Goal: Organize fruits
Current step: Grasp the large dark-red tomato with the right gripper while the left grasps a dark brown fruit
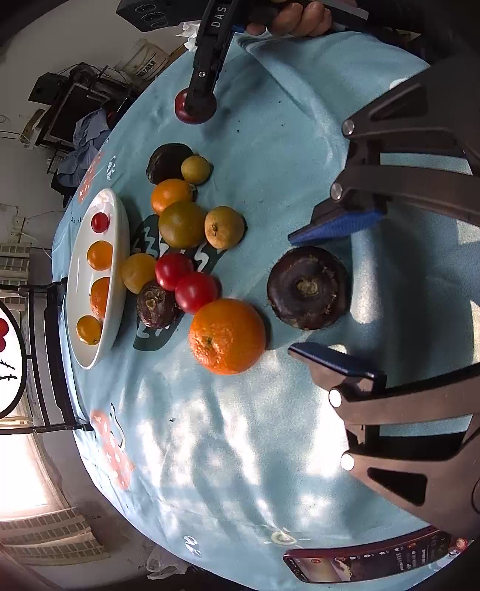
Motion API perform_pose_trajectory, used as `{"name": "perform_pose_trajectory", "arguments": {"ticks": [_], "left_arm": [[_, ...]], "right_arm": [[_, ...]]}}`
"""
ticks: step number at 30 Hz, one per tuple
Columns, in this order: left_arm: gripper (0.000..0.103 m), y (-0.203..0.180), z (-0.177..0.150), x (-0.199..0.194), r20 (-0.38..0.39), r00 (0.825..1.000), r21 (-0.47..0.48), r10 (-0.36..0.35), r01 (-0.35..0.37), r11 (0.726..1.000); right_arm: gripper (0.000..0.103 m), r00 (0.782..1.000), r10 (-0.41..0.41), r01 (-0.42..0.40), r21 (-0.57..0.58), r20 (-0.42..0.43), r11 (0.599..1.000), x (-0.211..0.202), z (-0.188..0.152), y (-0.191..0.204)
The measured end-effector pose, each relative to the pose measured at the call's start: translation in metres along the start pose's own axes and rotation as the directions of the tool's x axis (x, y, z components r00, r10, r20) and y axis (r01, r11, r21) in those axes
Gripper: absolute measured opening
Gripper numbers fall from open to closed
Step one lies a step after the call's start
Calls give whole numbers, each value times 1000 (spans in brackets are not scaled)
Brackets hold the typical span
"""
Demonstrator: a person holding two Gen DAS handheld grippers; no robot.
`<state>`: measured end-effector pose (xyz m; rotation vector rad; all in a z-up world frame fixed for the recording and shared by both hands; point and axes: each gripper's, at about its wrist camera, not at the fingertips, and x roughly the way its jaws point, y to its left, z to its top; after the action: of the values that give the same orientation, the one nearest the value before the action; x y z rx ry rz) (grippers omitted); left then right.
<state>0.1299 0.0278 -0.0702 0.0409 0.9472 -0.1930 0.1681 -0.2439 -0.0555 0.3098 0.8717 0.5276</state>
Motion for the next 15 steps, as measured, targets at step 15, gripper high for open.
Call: {"name": "perform_pose_trajectory", "arguments": {"ticks": [15], "left_arm": [[43,-4,0,-30,86,992,-41,-96,100,994]], "right_arm": [[38,1000,24,-24,-4,14,1000,-2,-3,0]]}}
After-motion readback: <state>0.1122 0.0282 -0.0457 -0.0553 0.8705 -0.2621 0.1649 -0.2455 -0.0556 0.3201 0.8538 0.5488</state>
